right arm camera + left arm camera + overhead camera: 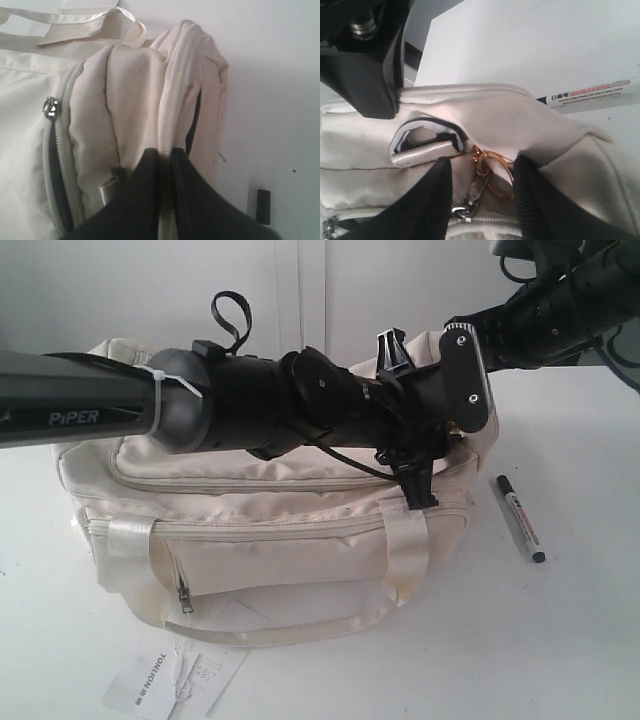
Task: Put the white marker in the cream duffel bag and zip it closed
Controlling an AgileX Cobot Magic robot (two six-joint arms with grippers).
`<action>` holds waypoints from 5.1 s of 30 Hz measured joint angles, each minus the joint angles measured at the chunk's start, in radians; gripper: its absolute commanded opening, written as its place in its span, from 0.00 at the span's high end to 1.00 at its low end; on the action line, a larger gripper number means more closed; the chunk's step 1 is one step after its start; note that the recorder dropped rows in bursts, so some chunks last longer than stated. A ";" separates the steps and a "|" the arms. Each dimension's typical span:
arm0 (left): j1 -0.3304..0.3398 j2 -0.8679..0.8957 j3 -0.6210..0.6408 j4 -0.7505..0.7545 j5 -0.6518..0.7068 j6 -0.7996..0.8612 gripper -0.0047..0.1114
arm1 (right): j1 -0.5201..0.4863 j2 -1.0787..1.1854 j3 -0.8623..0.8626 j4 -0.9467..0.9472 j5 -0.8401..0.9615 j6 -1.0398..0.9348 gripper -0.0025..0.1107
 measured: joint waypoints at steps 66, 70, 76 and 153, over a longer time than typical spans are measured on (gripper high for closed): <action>0.047 -0.018 -0.001 0.080 0.123 0.004 0.50 | 0.000 0.000 0.000 0.000 0.000 0.000 0.98; 0.036 -0.007 -0.001 0.080 0.100 0.004 0.50 | 0.000 0.000 0.000 0.000 0.000 0.000 0.98; 0.028 0.009 -0.001 0.080 0.051 -0.005 0.53 | 0.000 0.000 0.000 0.000 -0.006 0.000 0.98; 0.084 0.057 -0.280 0.472 0.532 -1.253 0.45 | 0.000 0.000 0.000 0.000 -0.009 0.006 0.98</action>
